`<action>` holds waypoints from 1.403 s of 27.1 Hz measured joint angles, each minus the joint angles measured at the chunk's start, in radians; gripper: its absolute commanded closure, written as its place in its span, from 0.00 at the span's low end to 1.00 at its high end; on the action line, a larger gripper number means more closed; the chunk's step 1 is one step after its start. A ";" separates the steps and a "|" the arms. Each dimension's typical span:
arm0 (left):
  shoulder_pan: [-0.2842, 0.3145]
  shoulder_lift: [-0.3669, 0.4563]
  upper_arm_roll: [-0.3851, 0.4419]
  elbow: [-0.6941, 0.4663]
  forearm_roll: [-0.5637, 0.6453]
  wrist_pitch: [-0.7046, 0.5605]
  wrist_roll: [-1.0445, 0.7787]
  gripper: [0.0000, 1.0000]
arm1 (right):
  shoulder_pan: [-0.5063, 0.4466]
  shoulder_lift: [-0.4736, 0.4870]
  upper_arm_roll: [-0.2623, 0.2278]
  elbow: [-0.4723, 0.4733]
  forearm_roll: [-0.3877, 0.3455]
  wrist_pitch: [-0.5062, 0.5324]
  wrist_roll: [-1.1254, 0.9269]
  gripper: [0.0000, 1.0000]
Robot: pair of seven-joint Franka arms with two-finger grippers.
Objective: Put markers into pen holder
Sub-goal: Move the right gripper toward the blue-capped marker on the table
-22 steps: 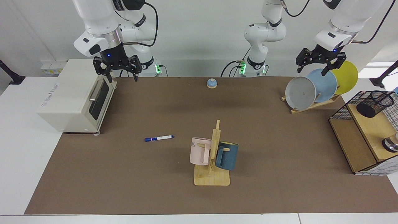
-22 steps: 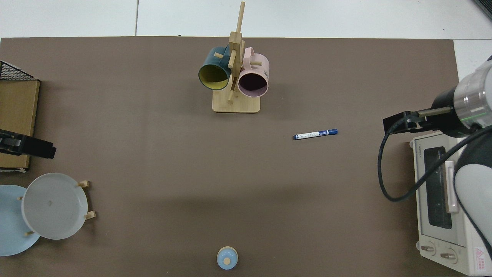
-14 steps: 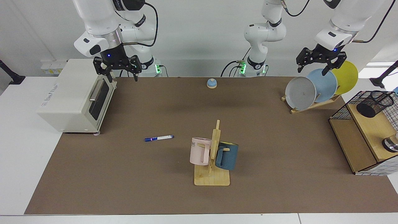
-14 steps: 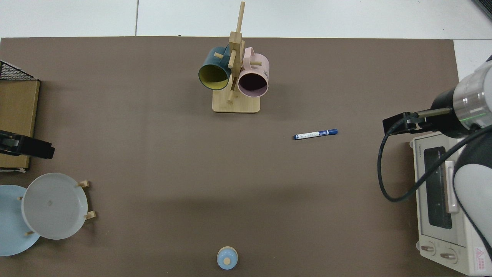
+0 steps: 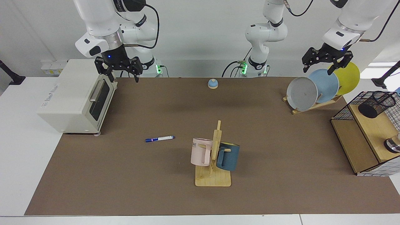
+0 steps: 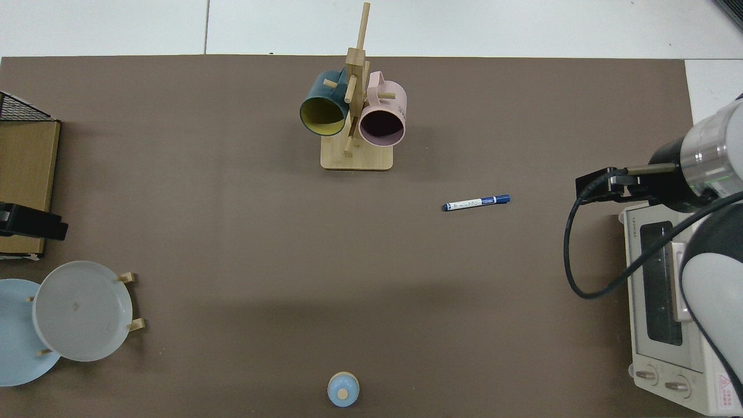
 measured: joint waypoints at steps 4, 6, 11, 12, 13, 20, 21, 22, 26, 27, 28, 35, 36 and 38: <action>0.002 -0.001 0.001 0.000 0.000 -0.011 0.000 0.00 | 0.000 -0.001 0.000 -0.024 0.034 0.049 0.223 0.00; 0.003 -0.001 0.001 0.000 0.000 -0.012 0.000 0.00 | 0.000 -0.001 0.001 -0.039 0.045 0.066 0.335 0.00; 0.012 -0.003 0.002 0.000 0.000 -0.012 0.000 0.00 | 0.001 0.000 0.001 -0.090 0.057 0.122 0.614 0.00; 0.012 -0.003 0.002 0.000 0.000 -0.012 0.000 0.00 | 0.001 0.001 0.001 -0.100 0.058 0.134 0.666 0.00; 0.012 -0.004 0.002 0.000 0.000 -0.012 0.000 0.00 | 0.001 0.002 0.001 -0.111 0.058 0.148 0.718 0.00; 0.026 -0.004 0.003 -0.002 0.000 -0.013 0.000 0.00 | 0.014 0.053 0.002 -0.204 0.065 0.296 1.053 0.00; 0.029 -0.004 0.003 -0.002 0.000 -0.013 0.001 0.00 | 0.018 0.069 0.002 -0.216 0.065 0.322 1.100 0.00; 0.031 -0.004 0.003 -0.002 0.000 -0.013 0.001 0.00 | 0.024 0.087 0.002 -0.225 0.065 0.346 1.145 0.00; 0.036 -0.004 0.003 -0.003 0.000 -0.013 0.001 0.00 | 0.043 0.174 0.003 -0.239 0.065 0.427 1.291 0.00; 0.036 -0.004 0.003 -0.003 0.000 -0.013 0.001 0.00 | 0.045 0.191 0.003 -0.239 0.065 0.440 1.310 0.00; 0.036 -0.004 0.003 -0.003 0.000 -0.013 0.001 0.00 | 0.046 0.207 0.003 -0.240 0.065 0.450 1.325 0.00; 0.036 -0.004 0.001 -0.003 0.000 -0.013 0.001 0.00 | 0.045 0.275 0.001 -0.255 0.065 0.529 1.367 0.00; 0.036 -0.004 0.001 -0.003 0.000 -0.013 0.001 0.00 | 0.045 0.280 0.000 -0.265 0.065 0.547 1.368 0.00; 0.036 -0.004 0.001 -0.003 0.000 -0.013 0.001 0.00 | 0.045 0.286 0.000 -0.292 0.065 0.591 1.369 0.00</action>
